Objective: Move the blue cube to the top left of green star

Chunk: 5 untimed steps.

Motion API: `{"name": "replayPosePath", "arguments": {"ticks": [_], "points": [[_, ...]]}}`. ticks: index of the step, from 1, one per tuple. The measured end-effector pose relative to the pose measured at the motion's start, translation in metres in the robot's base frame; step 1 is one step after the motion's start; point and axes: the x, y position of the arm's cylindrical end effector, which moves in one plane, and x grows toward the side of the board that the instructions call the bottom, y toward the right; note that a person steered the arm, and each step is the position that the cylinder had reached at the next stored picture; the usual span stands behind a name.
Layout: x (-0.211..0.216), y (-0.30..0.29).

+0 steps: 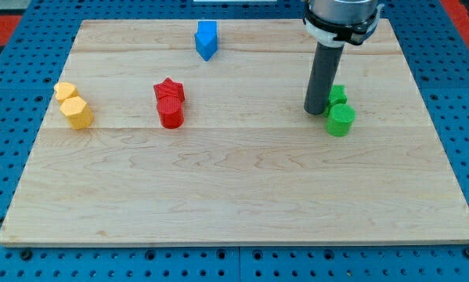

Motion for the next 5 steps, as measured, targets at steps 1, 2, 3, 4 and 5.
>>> {"name": "replayPosePath", "arguments": {"ticks": [1,2,3,4,5], "points": [[0.000,0.018],[-0.007,-0.027],[-0.052,-0.085],[-0.079,-0.152],[-0.091,-0.227]]}}
